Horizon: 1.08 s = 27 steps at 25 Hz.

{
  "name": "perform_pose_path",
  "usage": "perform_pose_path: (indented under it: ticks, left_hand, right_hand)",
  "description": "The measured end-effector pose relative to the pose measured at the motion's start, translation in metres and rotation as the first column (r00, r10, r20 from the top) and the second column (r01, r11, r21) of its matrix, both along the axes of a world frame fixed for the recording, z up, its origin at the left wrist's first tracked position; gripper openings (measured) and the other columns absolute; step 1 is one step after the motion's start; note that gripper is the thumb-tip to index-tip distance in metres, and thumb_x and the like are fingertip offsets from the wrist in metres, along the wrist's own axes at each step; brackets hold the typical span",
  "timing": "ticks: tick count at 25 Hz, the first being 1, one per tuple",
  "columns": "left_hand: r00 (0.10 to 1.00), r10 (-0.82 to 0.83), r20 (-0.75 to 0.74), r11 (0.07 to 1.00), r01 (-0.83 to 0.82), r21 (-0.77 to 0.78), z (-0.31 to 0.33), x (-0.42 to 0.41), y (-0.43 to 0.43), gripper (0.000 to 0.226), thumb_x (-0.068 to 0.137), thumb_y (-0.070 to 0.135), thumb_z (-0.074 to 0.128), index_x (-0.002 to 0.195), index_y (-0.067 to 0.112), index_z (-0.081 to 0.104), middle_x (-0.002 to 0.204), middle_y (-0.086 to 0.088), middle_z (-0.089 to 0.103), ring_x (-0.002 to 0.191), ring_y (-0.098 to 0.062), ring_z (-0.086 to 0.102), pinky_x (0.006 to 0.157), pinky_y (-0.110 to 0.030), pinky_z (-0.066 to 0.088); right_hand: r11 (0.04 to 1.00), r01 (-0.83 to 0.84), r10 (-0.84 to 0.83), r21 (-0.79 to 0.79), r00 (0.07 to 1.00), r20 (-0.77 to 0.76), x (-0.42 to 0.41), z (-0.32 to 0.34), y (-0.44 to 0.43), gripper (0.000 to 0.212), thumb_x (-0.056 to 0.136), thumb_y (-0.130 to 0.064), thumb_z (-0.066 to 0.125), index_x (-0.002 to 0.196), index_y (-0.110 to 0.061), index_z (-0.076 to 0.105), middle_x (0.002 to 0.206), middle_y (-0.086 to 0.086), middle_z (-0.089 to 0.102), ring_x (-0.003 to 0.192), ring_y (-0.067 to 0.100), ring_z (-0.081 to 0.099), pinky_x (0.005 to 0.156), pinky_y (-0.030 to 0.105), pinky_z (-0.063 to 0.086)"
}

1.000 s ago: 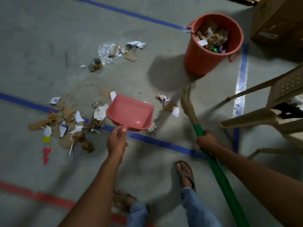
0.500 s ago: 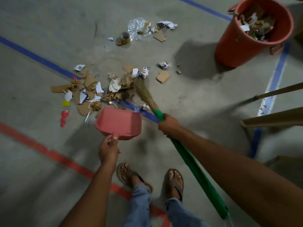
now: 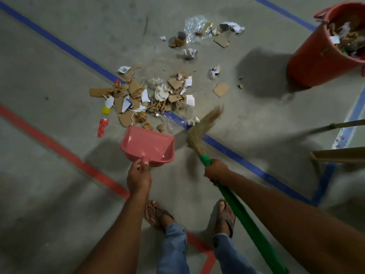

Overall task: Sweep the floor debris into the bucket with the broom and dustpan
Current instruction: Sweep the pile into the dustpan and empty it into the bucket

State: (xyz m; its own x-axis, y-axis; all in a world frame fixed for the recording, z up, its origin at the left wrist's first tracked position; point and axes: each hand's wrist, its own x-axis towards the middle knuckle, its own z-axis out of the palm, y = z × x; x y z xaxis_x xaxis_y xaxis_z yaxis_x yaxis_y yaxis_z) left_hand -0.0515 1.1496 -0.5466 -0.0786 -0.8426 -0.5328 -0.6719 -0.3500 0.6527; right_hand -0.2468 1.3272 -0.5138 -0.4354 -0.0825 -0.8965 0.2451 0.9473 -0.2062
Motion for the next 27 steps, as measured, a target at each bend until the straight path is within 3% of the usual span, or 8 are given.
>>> perform_pose_path:
  ticks: [3, 7, 12, 14, 17, 20, 23, 27]
  left_hand:
    - [1.000, -0.001, 0.017, 1.000, 0.001, -0.004, -0.008, 0.005, -0.027, 0.035, 0.098, 0.038, 0.065, 0.126, 0.017, 0.068, 0.108, -0.006, 0.072, 0.070, -0.029, 0.070, 0.051, -0.027, 0.054]
    - [0.999, 0.044, 0.009, 0.998, -0.044, -0.042, 0.004, 0.011, -0.039, 0.041, 0.096, 0.046, 0.061, 0.128, 0.021, 0.066, 0.115, -0.005, 0.072, 0.081, -0.035, 0.073, 0.053, -0.030, 0.055]
    - [0.977, 0.187, 0.107, 0.976, -0.172, -0.136, 0.035, 0.038, -0.045, 0.041, 0.096, 0.049, 0.057, 0.127, 0.024, 0.067, 0.119, -0.006, 0.074, 0.099, -0.034, 0.072, 0.088, -0.044, 0.058]
    - [0.955, 0.226, 0.193, 0.961, -0.186, -0.204, 0.047, 0.055, -0.046, 0.036, 0.100, 0.035, 0.059, 0.131, 0.018, 0.068, 0.124, -0.011, 0.072, 0.111, -0.036, 0.068, 0.091, -0.040, 0.051]
    - [0.926, 0.285, 0.248, 0.944, -0.225, -0.243, 0.053, 0.087, -0.046, 0.035, 0.100, 0.026, 0.061, 0.132, 0.016, 0.068, 0.126, -0.015, 0.070, 0.115, -0.039, 0.065, 0.092, -0.041, 0.048]
    - [0.905, 0.295, 0.308, 0.949, -0.239, -0.206, 0.048, 0.115, -0.047, 0.036, 0.101, 0.032, 0.059, 0.132, 0.017, 0.068, 0.127, -0.015, 0.070, 0.116, -0.039, 0.063, 0.094, -0.041, 0.048]
    - [0.900, 0.299, 0.316, 0.949, -0.244, -0.201, 0.039, 0.137, -0.047, 0.037, 0.102, 0.038, 0.058, 0.132, 0.019, 0.068, 0.124, -0.014, 0.071, 0.115, -0.039, 0.064, 0.092, -0.041, 0.048]
    - [0.904, 0.297, 0.307, 0.952, -0.257, -0.167, 0.031, 0.150, -0.042, 0.036, 0.100, 0.040, 0.057, 0.130, 0.022, 0.067, 0.111, -0.016, 0.075, 0.108, -0.038, 0.069, 0.091, -0.043, 0.050]
  right_hand:
    - [0.990, 0.060, -0.064, -0.126, 0.998, -0.029, -0.008, -0.011, -0.051, 0.030, 0.086, -0.007, 0.060, 0.115, -0.001, 0.057, 0.071, 0.012, 0.059, 0.050, 0.020, 0.054, 0.040, 0.025, 0.044]
    - [0.933, 0.273, -0.304, -0.234, 0.947, -0.104, -0.019, 0.026, -0.086, 0.040, 0.087, -0.009, 0.062, 0.125, -0.006, 0.055, 0.081, 0.012, 0.064, 0.055, 0.021, 0.057, 0.043, 0.025, 0.045]
    - [0.964, -0.233, 0.186, -0.127, 0.935, -0.302, 0.000, 0.078, -0.043, 0.078, 0.084, -0.017, 0.059, 0.153, -0.033, 0.029, 0.113, 0.010, 0.065, 0.081, 0.026, 0.068, 0.059, 0.038, 0.059]
    - [0.878, -0.473, 0.429, -0.071, 0.844, -0.323, 0.023, 0.075, -0.035, 0.083, 0.084, -0.021, 0.060, 0.156, -0.037, 0.022, 0.116, 0.008, 0.065, 0.086, 0.024, 0.068, 0.070, 0.040, 0.060]
    - [0.726, -0.685, 0.658, -0.060, 0.717, -0.231, 0.070, 0.060, -0.045, 0.081, 0.088, -0.024, 0.057, 0.157, -0.038, 0.019, 0.111, 0.009, 0.065, 0.085, 0.025, 0.064, 0.064, 0.033, 0.052]
    - [0.644, -0.764, 0.753, -0.022, 0.639, -0.155, 0.090, 0.022, -0.065, 0.072, 0.087, -0.025, 0.056, 0.153, -0.034, 0.030, 0.106, 0.005, 0.063, 0.085, 0.023, 0.063, 0.066, 0.033, 0.055]
    - [0.717, -0.695, 0.693, 0.047, 0.705, -0.150, 0.077, -0.002, -0.086, 0.064, 0.085, -0.023, 0.054, 0.147, -0.025, 0.038, 0.108, 0.009, 0.065, 0.094, 0.029, 0.067, 0.081, 0.045, 0.060]
    - [0.793, -0.600, 0.602, 0.104, 0.745, -0.287, 0.052, 0.014, -0.089, 0.074, 0.090, -0.018, 0.053, 0.156, -0.029, 0.022, 0.094, 0.004, 0.059, 0.077, 0.021, 0.064, 0.062, 0.040, 0.060]
